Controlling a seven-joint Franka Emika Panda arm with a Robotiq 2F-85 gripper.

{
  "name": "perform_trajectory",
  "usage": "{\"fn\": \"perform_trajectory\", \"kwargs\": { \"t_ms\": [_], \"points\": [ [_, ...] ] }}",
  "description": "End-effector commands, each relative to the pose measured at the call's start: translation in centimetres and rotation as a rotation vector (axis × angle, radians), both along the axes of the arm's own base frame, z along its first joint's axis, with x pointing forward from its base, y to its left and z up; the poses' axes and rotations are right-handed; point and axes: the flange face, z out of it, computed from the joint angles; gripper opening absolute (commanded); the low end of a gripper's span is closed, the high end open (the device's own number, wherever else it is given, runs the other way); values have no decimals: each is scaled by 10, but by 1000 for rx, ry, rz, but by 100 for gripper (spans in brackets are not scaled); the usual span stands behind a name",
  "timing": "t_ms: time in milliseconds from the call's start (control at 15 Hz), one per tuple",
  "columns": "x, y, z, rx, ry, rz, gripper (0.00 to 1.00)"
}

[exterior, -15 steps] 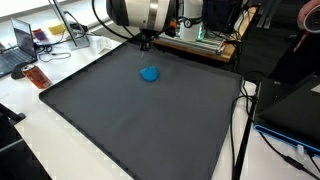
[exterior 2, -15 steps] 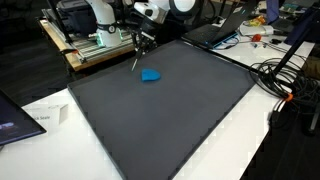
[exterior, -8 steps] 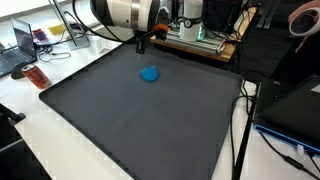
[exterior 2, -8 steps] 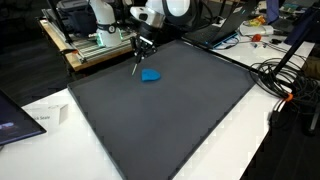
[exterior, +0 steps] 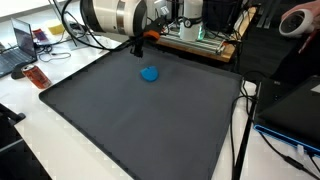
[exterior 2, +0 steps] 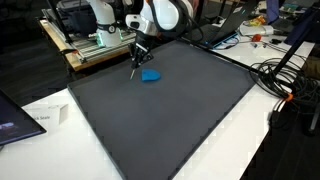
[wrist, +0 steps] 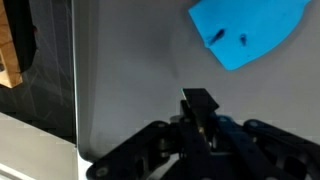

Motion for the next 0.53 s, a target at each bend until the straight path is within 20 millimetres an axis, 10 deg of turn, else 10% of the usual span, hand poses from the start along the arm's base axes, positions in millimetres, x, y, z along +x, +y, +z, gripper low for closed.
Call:
{"fn": "perform_trajectory", "kwargs": {
  "t_ms": [0, 467],
  "points": [
    [5, -7, 2, 35, -9, -99, 3],
    [1, -23, 9, 65, -40, -217, 3]
  ]
}}
